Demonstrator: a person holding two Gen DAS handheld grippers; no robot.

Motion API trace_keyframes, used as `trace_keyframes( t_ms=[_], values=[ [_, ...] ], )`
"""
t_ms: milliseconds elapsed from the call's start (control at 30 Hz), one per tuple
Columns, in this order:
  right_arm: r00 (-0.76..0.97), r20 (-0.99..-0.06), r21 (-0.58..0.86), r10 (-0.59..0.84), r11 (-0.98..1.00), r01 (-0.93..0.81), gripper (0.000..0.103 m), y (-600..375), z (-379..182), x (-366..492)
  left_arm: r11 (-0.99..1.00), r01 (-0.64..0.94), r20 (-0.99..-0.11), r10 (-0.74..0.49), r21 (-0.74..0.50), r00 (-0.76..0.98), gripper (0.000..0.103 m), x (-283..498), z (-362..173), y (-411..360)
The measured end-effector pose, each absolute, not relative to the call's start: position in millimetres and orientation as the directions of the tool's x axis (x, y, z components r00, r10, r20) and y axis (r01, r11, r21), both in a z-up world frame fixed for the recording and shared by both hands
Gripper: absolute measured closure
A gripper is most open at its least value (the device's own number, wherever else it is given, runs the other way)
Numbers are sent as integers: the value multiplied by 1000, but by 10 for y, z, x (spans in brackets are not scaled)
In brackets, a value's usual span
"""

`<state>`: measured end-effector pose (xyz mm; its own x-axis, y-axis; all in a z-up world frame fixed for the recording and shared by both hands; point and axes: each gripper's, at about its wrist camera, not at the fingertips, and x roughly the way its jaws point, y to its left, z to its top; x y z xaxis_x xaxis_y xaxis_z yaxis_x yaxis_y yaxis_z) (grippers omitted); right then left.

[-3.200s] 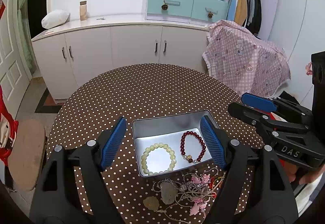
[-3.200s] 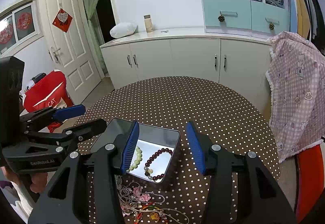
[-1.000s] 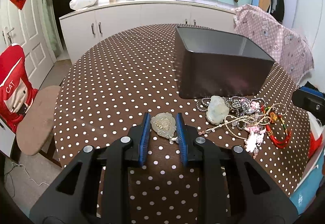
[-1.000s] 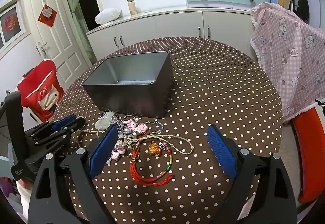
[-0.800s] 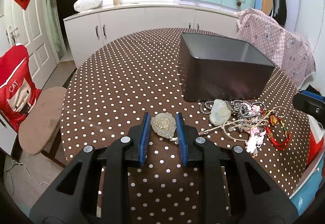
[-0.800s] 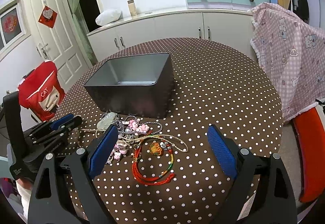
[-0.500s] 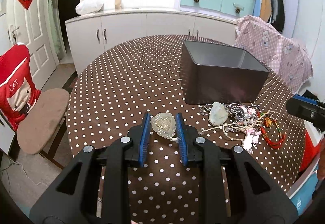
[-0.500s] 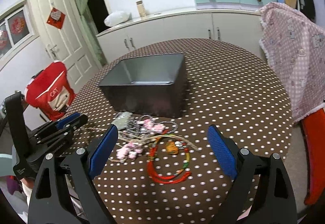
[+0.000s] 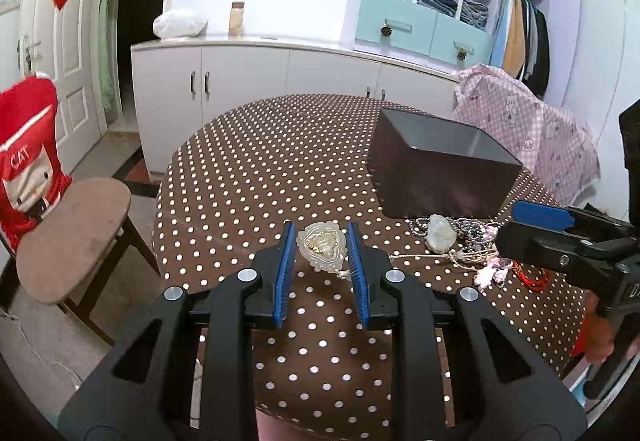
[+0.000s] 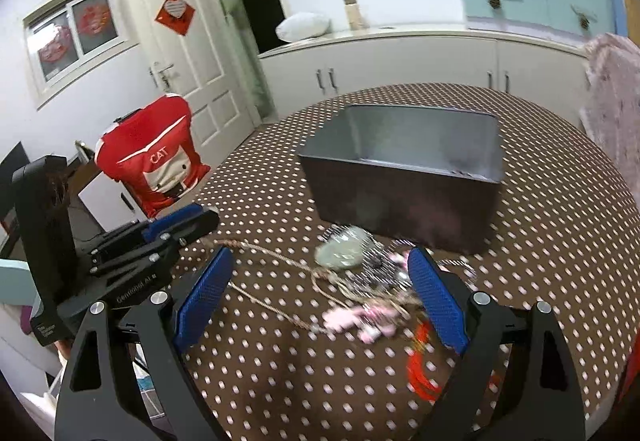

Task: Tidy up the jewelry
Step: 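Grasp the pale green jade pendant with the right gripper while the left holds the silver pendant, then lift both pendants and carry them over the tin box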

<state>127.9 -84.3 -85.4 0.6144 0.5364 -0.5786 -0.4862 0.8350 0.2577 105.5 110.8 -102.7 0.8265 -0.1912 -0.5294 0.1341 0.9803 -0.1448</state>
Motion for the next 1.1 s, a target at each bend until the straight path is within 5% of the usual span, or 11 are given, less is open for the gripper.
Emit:
trace_keyframes(
  t_ms=[100,267,600,1100],
  values=[
    [591,-592,257,547,824,-505,25,-717,-862,1372,977,120,-545,-197,-174,815,77,1106,-1095,1173],
    [537,-648,270,541,822,-501,55,-597,-958,1507,969,125,-553,-226,-215,802,77,1174,-1164,1235],
    [610,-725,99,318,926,-365,56,-613,-1125,1607,959,180,-569,-277,-221,774,77,1331,-1260,1218],
    [639,-721,72,268,946,-316,62,-575,-1171,1523,924,228,-532,-366,-308,763,77,1284,-1302,1272]
  ],
)
